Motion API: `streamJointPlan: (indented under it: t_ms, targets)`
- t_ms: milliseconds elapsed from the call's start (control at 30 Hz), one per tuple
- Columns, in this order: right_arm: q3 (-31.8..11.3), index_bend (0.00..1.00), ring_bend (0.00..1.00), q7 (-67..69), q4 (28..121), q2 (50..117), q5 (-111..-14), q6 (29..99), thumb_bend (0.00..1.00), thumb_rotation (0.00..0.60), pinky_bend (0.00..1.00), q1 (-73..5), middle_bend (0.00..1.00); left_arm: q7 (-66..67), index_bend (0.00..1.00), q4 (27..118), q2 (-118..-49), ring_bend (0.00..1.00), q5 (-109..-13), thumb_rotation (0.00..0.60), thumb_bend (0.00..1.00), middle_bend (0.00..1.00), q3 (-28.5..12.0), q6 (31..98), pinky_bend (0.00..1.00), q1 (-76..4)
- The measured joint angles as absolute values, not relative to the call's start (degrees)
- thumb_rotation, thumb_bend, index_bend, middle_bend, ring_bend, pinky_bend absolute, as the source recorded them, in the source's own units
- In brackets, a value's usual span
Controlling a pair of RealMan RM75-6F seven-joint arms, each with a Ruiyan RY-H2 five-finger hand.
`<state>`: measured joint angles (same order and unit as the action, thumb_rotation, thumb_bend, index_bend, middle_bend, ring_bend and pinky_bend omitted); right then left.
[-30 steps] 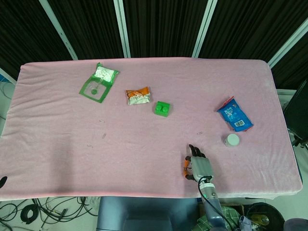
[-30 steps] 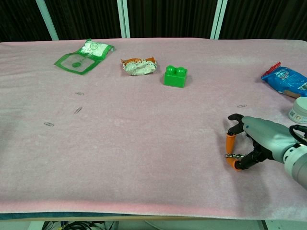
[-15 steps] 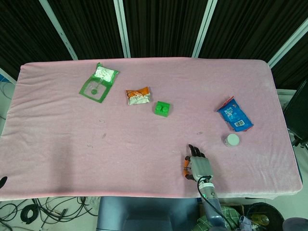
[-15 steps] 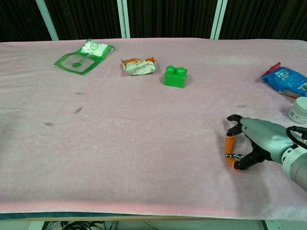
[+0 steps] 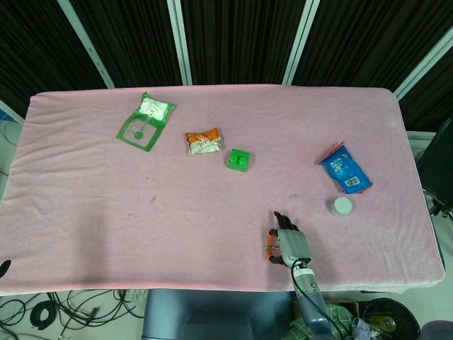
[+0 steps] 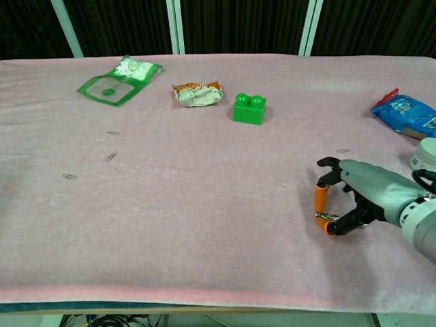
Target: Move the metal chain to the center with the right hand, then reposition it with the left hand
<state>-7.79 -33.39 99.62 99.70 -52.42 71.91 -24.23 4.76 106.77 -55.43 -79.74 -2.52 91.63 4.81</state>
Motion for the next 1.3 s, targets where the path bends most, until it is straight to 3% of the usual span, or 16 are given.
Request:
streamJointPlan:
  t_ms: [333,700,1300]
  targets:
    - [-12.0,0.6,0.0,-31.0,106.5,93.4,-52.9,71.8,0.34,0.6,0.18,-24.8,0.0,4.7,0.04,106.8,-55.4,0.0,-79.8,0.6,0.19,0.0,-2.5,91.6,0.0,4.8]
    - [-19.3,0.6,0.0,-19.9,107.7,86.1,-48.9,66.4,0.34,0.6,0.18,-25.4,0.0,5.1,0.05,106.9,-55.6,0.0,-79.3,0.6,0.19,0.0,-2.7,91.7,0.0,4.8]
    - [-19.7,0.6,0.0,-7.8,101.1,83.6,-47.4,60.4,0.34,0.6,0.18,-25.3,0.0,6.3,0.05,107.1,-56.1,0.0,-79.1,0.6,0.19,0.0,-2.9,91.9,0.0,4.7]
